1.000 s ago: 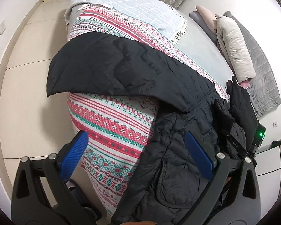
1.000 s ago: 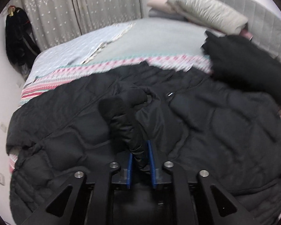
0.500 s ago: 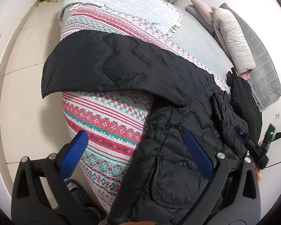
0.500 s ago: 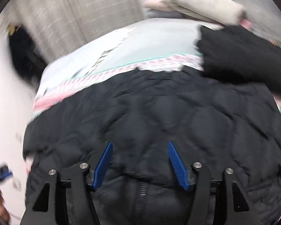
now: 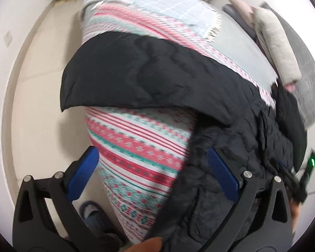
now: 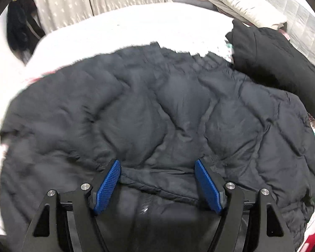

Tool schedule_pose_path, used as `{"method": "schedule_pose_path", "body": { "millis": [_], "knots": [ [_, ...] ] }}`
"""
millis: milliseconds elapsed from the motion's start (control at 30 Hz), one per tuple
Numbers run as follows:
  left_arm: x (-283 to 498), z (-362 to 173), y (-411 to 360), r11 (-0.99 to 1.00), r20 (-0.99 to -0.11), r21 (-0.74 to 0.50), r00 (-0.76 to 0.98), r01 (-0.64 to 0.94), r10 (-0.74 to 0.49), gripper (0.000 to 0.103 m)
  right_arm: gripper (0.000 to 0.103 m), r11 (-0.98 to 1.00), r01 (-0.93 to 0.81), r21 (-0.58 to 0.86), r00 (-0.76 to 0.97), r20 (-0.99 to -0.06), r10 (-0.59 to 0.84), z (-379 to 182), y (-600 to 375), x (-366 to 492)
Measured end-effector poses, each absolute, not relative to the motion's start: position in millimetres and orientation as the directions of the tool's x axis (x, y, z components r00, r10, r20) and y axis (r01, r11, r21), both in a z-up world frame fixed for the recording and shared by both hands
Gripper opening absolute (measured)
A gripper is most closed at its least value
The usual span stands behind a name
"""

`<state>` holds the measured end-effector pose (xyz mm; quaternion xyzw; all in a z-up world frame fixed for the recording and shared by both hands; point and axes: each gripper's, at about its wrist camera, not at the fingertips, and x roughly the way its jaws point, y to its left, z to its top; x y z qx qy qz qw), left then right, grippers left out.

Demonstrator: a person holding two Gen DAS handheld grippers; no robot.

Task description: Fold large clothes

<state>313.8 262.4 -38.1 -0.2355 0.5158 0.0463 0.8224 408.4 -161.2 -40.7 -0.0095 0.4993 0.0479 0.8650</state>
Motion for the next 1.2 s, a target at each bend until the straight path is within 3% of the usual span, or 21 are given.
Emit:
{"method": "schedule_pose_path", "body": {
  "millis": [67,267,467,600,833,1000,1100,1167,1200],
  "knots": [
    [314,-47,292,0.814,-0.862,-0.411,0.464,-0.41,-0.202,0.102,0.075,0.989,-0.127,0.073,0.5,-0.856,0.127,-28,-161,397],
    [313,-67,331,0.659,-0.809,-0.562,0.499,-0.5,-0.311,0.102,0.076,0.974,-0.221,-0.045,0.55,-0.831,0.086,-1,-153,350],
    [316,-88,335,0.54,-0.754,-0.651,0.536,-0.533,-0.38,0.102,0.077,0.982,-0.19,0.007,0.582,-0.804,0.118,20,-182,281],
    [326,-100,324,0.444,-0.688,-0.726,0.568,-0.526,-0.452,0.102,0.08,0.966,-0.235,0.109,0.597,-0.768,0.233,22,-190,250],
    [336,-89,316,0.426,-0.674,-0.731,0.659,-0.533,-0.333,0.102,0.08,0.964,-0.253,0.087,0.623,-0.748,0.231,17,-194,241],
    [348,-86,314,0.492,-0.741,-0.64,0.643,-0.59,-0.193,0.082,0.08,0.967,-0.221,0.124,0.62,-0.748,0.238,11,-211,244],
    [352,-86,321,0.51,-0.769,-0.59,0.629,-0.626,-0.117,0.057,0.08,0.968,-0.216,0.124,0.622,-0.747,0.235,10,-216,243],
    [349,-90,329,0.49,-0.774,-0.583,0.626,-0.648,-0.092,0.033,0.08,0.968,-0.216,0.127,0.626,-0.743,0.237,10,-218,242],
    [349,-91,334,0.472,-0.77,-0.593,0.631,-0.653,-0.094,0.03,0.08,0.969,-0.214,0.123,0.629,-0.742,0.233,9,-219,242]
  ]
}}
